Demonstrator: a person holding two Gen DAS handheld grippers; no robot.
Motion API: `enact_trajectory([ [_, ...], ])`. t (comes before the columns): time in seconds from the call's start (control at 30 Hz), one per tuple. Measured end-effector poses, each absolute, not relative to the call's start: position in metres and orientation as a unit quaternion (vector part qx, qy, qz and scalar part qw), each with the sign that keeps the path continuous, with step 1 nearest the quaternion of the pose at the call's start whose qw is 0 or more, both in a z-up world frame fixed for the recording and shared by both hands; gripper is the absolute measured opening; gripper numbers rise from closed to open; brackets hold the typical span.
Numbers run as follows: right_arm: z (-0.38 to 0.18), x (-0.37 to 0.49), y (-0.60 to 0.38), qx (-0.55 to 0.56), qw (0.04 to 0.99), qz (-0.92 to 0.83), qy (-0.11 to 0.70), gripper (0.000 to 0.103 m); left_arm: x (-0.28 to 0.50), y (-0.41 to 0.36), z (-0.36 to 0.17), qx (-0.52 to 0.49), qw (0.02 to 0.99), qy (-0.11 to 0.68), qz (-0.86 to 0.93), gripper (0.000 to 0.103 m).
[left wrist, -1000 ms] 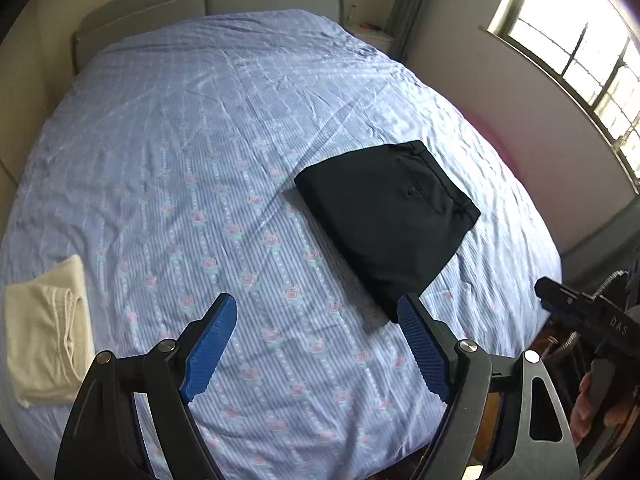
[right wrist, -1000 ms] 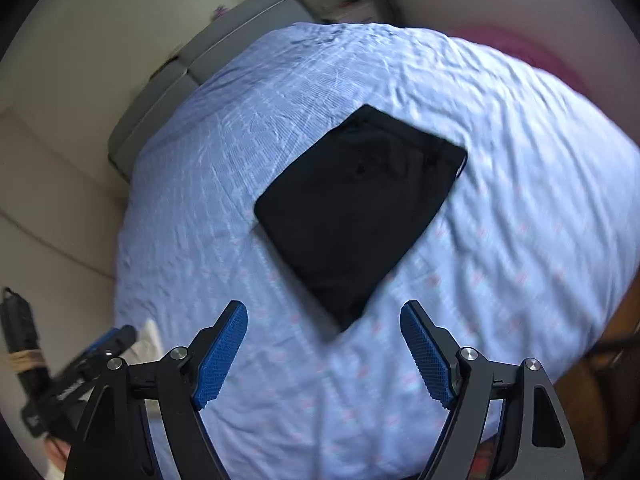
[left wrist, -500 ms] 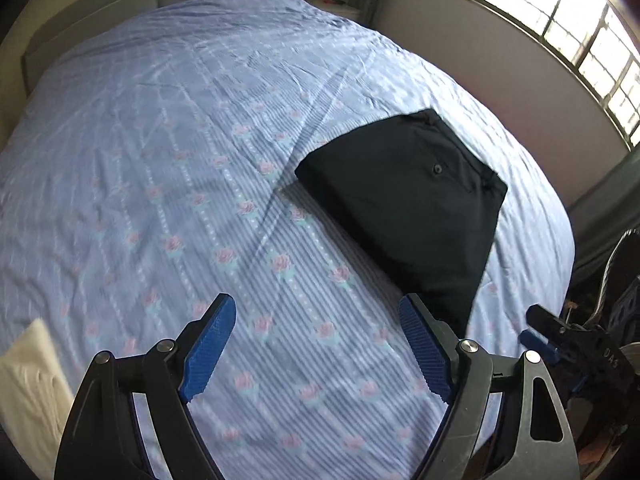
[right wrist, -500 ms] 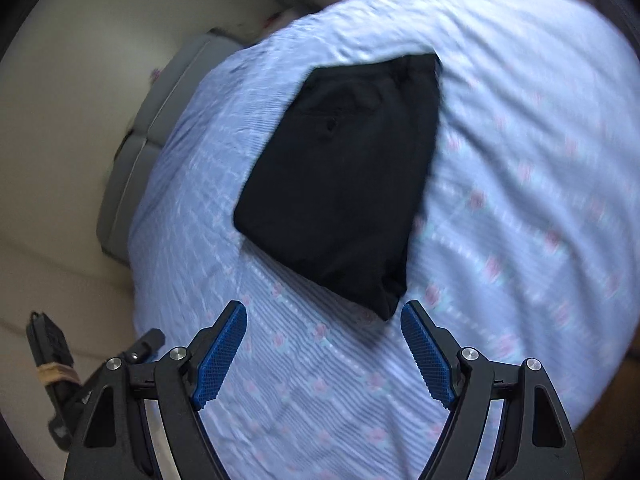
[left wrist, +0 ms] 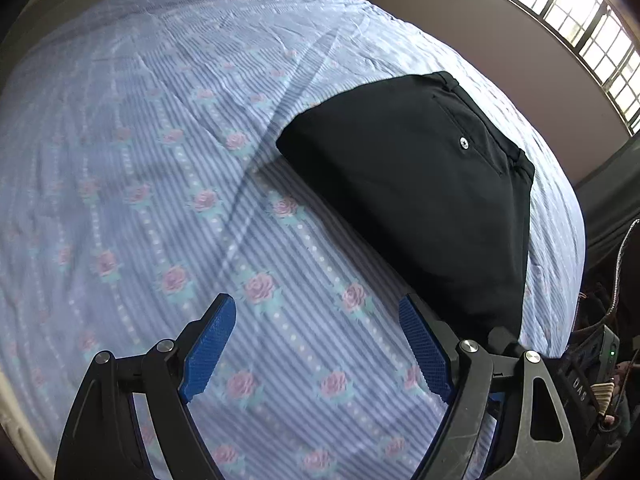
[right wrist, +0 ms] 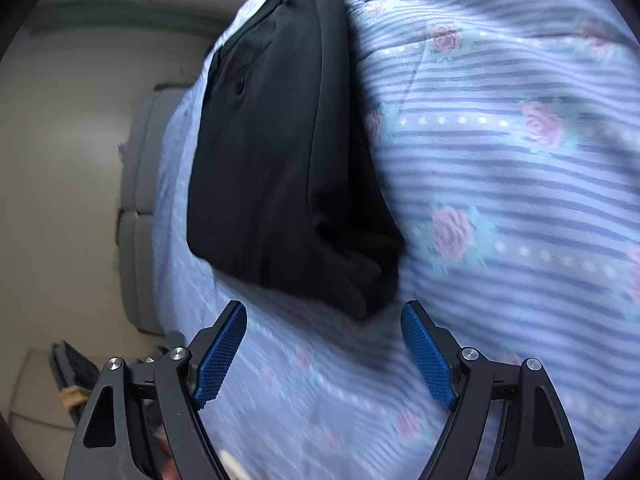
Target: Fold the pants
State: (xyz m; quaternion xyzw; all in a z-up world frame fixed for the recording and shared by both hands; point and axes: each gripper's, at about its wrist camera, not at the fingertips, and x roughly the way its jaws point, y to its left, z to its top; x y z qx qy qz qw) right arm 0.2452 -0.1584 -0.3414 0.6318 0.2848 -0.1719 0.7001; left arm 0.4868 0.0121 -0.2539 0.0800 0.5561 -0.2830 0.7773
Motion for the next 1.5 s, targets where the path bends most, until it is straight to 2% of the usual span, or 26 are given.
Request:
enact_trajectory([
  [0.27, -0.347, 0.253, -0.17, 0.648, 0.702, -0.191, 0.225, 0.089, 0.53, -0.003, -0.296, -0.038, 0.731, 0.594, -0.334, 0.083],
  [0.4, -0.345, 0.256, -0.17, 0.63, 0.715, -0.2, 0.228, 0.09, 0.558, -0.011, -0.31, -0.1, 0.726, 0.592, -0.335, 0.084],
  [0.63, -0.343, 0.276, -0.182, 0.604, 0.724, -0.22, 0.251, 0.09, 0.585, -0.041, -0.319, -0.097, 0.731, 0.579, -0.349, 0.082],
  [0.7, -0.342, 0.282, -0.185, 0.598, 0.724, -0.226, 0.259, 0.09, 0.588, -0.049, -0.321, -0.082, 0.737, 0.575, -0.346, 0.074],
  [0.87, -0.339, 0.299, -0.193, 0.579, 0.724, -0.243, 0.287, 0.09, 0.6, -0.061, -0.324, -0.081, 0.74, 0.575, -0.339, 0.07],
  [0.97, -0.334, 0.31, -0.195, 0.561, 0.728, -0.247, 0.308, 0.089, 0.601, -0.065, -0.322, -0.078, 0.745, 0.578, -0.324, 0.06],
  [1.03, -0.331, 0.313, -0.197, 0.553, 0.731, -0.243, 0.317, 0.078, 0.599, -0.067, -0.319, -0.072, 0.745, 0.578, -0.324, 0.05],
  [1.1, -0.33, 0.315, -0.201, 0.555, 0.734, -0.226, 0.32, 0.055, 0.598, -0.068, -0.311, -0.068, 0.749, 0.578, -0.317, 0.038],
  [1.2, -0.323, 0.318, -0.21, 0.552, 0.735, -0.2, 0.34, 0.038, 0.589, -0.075, -0.292, -0.028, 0.765, 0.563, -0.309, 0.026],
  [1.27, -0.308, 0.323, -0.211, 0.523, 0.75, -0.191, 0.356, 0.03, 0.575, -0.088, -0.277, 0.036, 0.784, 0.541, -0.303, 0.023],
  [1.37, -0.277, 0.327, -0.208, 0.462, 0.779, -0.184, 0.383, 0.027, 0.557, -0.103, -0.257, 0.104, 0.8, 0.511, -0.296, 0.02],
  [1.5, -0.242, 0.322, -0.212, 0.419, 0.797, -0.181, 0.397, 0.024, 0.54, -0.106, -0.225, 0.117, 0.803, 0.502, -0.3, 0.019],
])
